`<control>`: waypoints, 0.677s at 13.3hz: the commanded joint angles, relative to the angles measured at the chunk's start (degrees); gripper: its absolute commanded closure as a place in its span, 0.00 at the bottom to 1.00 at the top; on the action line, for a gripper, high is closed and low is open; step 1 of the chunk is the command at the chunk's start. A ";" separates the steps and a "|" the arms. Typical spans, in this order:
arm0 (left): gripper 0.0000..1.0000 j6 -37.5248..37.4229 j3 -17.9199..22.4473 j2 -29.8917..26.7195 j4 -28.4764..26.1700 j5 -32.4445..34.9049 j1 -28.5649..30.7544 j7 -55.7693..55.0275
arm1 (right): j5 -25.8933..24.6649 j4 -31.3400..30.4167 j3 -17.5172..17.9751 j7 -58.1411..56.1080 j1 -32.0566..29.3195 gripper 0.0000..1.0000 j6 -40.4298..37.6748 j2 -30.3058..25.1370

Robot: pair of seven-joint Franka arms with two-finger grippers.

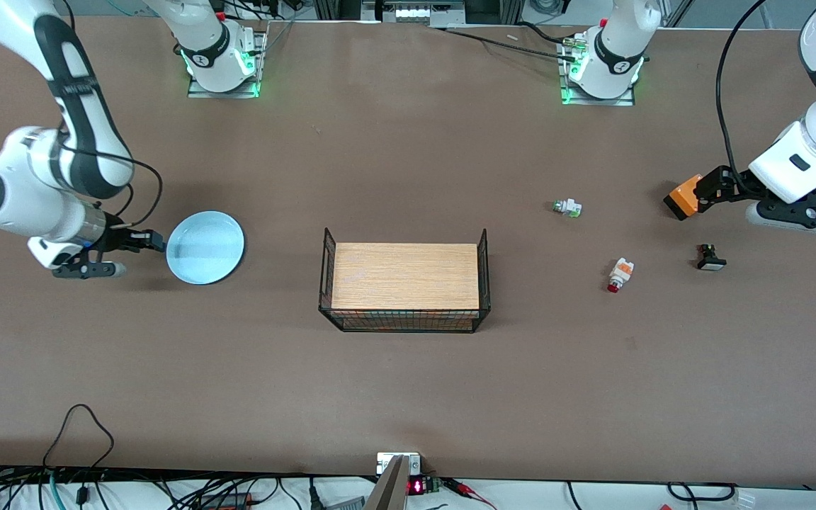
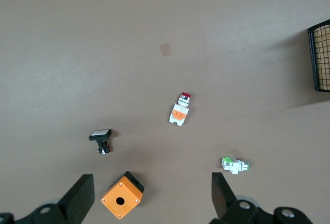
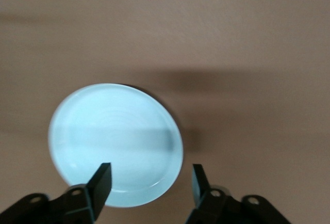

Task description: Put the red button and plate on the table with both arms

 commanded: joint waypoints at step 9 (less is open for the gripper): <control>0.00 -0.47 0.41 -0.07 0.69 -1.16 -0.29 1.83 | -5.47 28.16 -2.23 9.58 5.83 0.00 -29.16 -5.64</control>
